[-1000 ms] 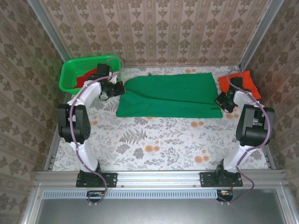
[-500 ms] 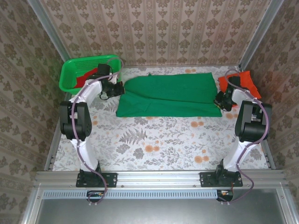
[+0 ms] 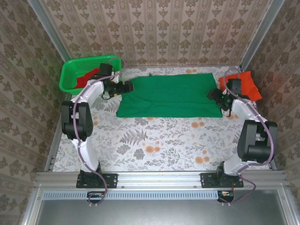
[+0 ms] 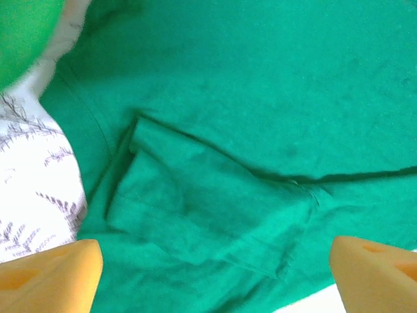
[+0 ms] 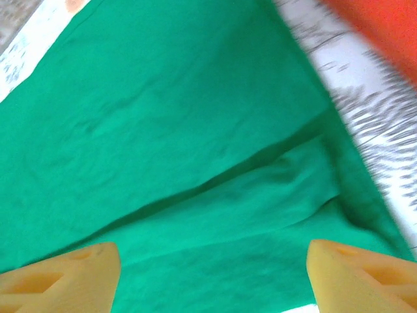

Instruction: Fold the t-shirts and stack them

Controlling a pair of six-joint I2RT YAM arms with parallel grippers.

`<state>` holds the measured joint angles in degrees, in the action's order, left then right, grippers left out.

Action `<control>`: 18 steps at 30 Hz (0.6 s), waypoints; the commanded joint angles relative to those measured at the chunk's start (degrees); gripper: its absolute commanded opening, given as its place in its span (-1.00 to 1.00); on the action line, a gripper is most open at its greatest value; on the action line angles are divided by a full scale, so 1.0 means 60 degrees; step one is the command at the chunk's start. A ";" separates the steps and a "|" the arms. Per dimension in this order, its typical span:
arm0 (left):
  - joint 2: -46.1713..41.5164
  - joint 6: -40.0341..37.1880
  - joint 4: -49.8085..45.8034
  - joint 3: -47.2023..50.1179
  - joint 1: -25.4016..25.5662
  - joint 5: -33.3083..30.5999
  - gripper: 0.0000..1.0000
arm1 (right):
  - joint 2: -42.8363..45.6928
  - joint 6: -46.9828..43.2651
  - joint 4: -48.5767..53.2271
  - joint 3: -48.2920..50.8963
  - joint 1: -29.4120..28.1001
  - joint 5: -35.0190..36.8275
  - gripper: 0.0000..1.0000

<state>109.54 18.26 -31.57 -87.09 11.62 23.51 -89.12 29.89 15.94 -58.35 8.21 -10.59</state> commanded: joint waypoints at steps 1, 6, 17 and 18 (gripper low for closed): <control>-0.1165 0.0507 0.0937 0.1156 0.0434 -0.0178 0.84 | 0.0086 -0.0011 -0.0416 0.0560 -0.0647 0.0122 0.52; -0.1369 0.1484 0.3050 0.3094 0.0788 0.0087 0.84 | -0.0822 0.0336 -0.0490 0.0697 -0.0840 -0.0104 0.51; -0.1295 0.1585 0.4342 0.5015 0.0635 -0.0693 0.84 | -0.1609 0.0318 0.0345 0.0963 -0.0302 -0.0255 0.51; -0.1420 0.1607 0.4363 0.5240 0.0624 -0.0733 0.84 | -0.1472 0.0304 0.0491 0.1089 -0.0268 -0.0125 0.51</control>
<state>103.18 27.05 -7.29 -58.52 16.03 20.95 -98.91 31.46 13.98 -54.48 5.87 -12.32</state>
